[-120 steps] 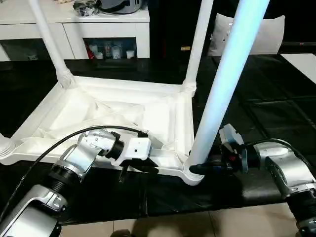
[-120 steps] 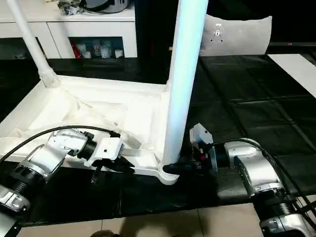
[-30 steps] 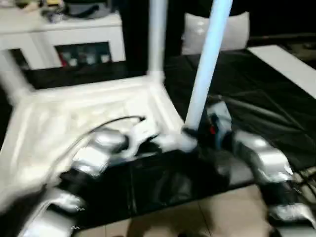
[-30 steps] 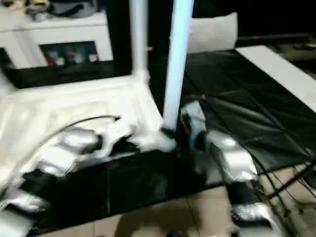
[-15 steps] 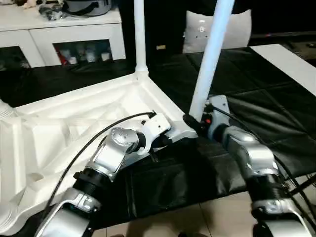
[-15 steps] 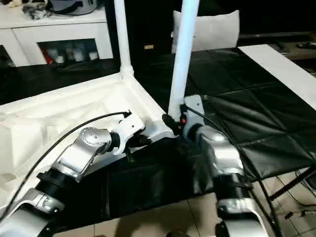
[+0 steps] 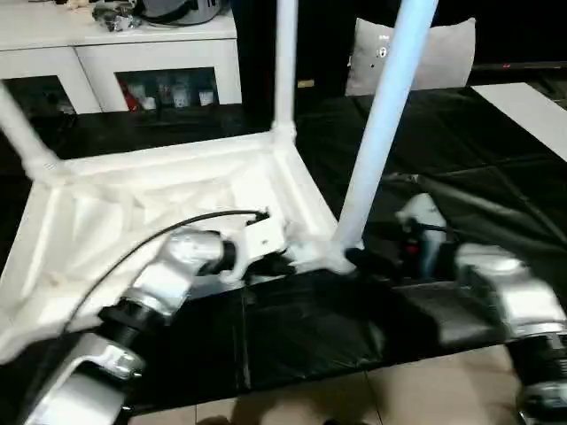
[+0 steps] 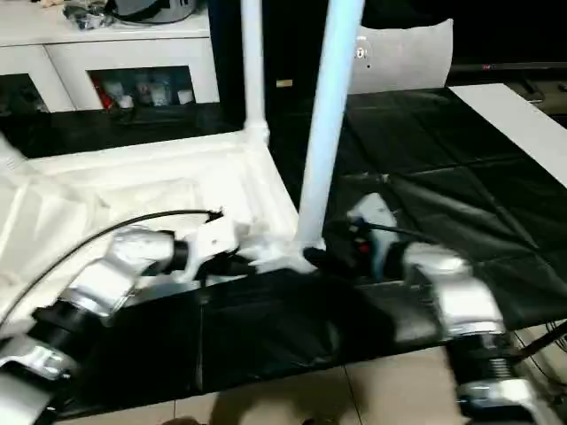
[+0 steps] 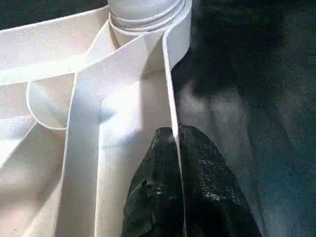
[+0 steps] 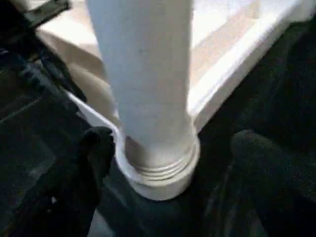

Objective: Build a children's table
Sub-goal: Rotate leg to tighten

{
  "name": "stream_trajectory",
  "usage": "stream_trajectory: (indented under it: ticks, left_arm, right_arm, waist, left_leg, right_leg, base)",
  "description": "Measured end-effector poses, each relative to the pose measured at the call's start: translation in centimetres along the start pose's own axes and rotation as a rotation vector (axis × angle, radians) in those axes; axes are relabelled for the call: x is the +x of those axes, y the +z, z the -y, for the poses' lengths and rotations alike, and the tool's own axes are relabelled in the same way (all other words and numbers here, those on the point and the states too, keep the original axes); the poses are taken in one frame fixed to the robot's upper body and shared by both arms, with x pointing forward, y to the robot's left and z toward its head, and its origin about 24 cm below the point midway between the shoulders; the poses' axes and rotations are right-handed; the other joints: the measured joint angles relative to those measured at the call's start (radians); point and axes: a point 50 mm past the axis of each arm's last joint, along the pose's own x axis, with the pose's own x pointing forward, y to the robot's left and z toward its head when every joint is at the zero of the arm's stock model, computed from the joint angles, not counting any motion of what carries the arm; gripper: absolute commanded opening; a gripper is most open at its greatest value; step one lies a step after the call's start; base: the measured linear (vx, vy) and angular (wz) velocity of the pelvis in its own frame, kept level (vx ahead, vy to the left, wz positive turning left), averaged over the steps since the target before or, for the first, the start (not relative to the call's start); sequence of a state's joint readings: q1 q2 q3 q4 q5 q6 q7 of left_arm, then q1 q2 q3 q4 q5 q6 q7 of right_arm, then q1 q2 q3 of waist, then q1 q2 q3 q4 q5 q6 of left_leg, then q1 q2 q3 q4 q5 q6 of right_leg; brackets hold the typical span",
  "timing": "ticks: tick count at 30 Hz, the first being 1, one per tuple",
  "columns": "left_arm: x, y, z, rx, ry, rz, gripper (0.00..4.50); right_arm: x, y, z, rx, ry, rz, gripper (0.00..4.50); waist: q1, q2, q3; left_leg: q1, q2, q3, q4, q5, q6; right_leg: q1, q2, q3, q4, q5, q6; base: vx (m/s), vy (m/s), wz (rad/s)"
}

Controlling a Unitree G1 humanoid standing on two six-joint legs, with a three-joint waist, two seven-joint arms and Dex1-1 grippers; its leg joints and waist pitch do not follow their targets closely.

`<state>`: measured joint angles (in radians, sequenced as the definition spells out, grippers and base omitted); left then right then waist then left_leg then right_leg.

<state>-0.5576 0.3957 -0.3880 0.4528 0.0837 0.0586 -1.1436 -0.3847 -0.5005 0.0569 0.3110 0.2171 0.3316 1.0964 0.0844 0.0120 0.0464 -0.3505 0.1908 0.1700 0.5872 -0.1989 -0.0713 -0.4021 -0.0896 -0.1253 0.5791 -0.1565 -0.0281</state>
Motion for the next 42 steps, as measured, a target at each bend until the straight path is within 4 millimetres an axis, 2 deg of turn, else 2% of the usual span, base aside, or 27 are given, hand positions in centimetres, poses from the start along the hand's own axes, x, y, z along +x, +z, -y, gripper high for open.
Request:
stream_trajectory:
  ticks: [4,5,9,15,20,27,33,36,39,42]
  left_arm:
    - [-0.5,-0.1,0.5,0.047,-0.108,0.003,0.00]
    - [-0.7,-0.1,0.7,0.064,-0.140,0.005,0.00]
    - [-1.0,-0.1,1.1,0.107,-0.203,-0.003,0.00]
    - [-1.2,0.0,1.6,0.129,-0.258,-0.003,0.00]
    - [-1.2,0.0,1.7,0.131,-0.265,-0.004,0.00]
    - [-1.2,0.0,1.9,0.135,-0.270,-0.002,0.00]
    - [-1.1,-0.2,2.1,0.045,-0.244,0.020,0.00]
    - [-0.9,-0.4,1.9,-0.046,-0.161,0.015,0.00]
    - [-0.2,-0.4,1.5,-0.132,-0.047,0.015,0.00]
    - [1.3,0.1,1.1,-0.209,0.084,0.027,0.00]
  right_arm:
    - [-0.2,0.0,-0.9,-0.056,0.164,-0.026,4.18]
    - [-0.3,-0.2,-1.2,-0.062,0.211,-0.041,3.91]
    - [-0.4,-0.4,-1.6,-0.057,0.287,-0.044,3.69]
    - [0.1,-0.6,-2.6,-0.038,0.384,-0.023,3.24]
    - [0.5,-0.7,-3.0,-0.029,0.415,-0.007,2.63]
    - [0.6,-0.7,-3.4,-0.001,0.442,0.004,2.19]
    - [0.8,-0.7,-3.8,0.026,0.399,0.013,2.11]
    - [1.5,-0.6,-3.5,0.066,0.290,0.028,2.11]
    - [2.9,-0.5,-2.8,0.098,0.104,0.056,2.10]
    - [4.6,0.2,-1.6,0.148,-0.139,0.065,2.08]
  waist:
    - [0.016,0.000,0.000]
    - [0.021,0.000,0.000]
    - [0.031,-0.001,0.000]
    - [0.031,-0.001,0.000]
    - [0.030,-0.003,0.000]
    - [0.031,-0.003,0.000]
    - [0.027,-0.002,0.000]
    - [0.019,-0.001,-0.001]
    - [-0.011,0.001,-0.002]
    - [-0.054,0.001,-0.002]
  left_leg:
    - [0.001,0.000,0.000,0.002,0.000,0.000]
    - [0.001,0.000,0.000,0.003,0.000,0.000]
    - [0.000,0.000,0.001,0.003,0.000,0.000]
    - [0.000,0.000,0.001,0.003,0.000,0.000]
    - [0.000,0.000,0.001,0.004,0.000,0.000]
    - [0.000,0.001,0.001,0.003,0.000,0.000]
    - [0.000,0.001,0.002,0.003,0.000,0.000]
    - [0.003,0.001,0.002,0.004,0.001,-0.001]
    - [0.004,0.000,0.002,0.006,0.001,-0.001]
    - [0.004,0.000,0.001,0.010,0.001,-0.001]
  right_leg:
    - [0.000,0.000,0.000,0.000,0.000,0.000]
    - [0.000,-0.001,0.000,0.000,0.000,0.000]
    - [0.000,-0.001,0.001,0.000,0.003,-0.005]
    - [0.000,-0.001,0.001,0.001,0.000,0.000]
    - [0.000,-0.001,0.001,0.001,0.000,0.000]
    - [0.000,-0.001,0.001,0.001,0.000,0.000]
    - [0.002,-0.001,0.002,0.002,0.000,0.000]
    - [0.006,-0.001,0.002,0.002,0.000,0.001]
    - [0.006,-0.001,0.002,-0.001,0.000,0.001]
    - [0.006,-0.001,0.000,-0.004,0.000,0.001]
  base:
    - [0.000,0.000,0.00]
    - [0.000,0.000,0.00]
    - [0.000,0.000,0.00]
    - [0.000,0.000,0.00]
    - [0.000,0.000,0.00]
    - [0.000,0.000,0.00]
    - [0.000,0.000,0.00]
    - [0.000,0.000,0.00]
    - [0.000,0.000,0.00]
    - [0.000,0.000,0.00]
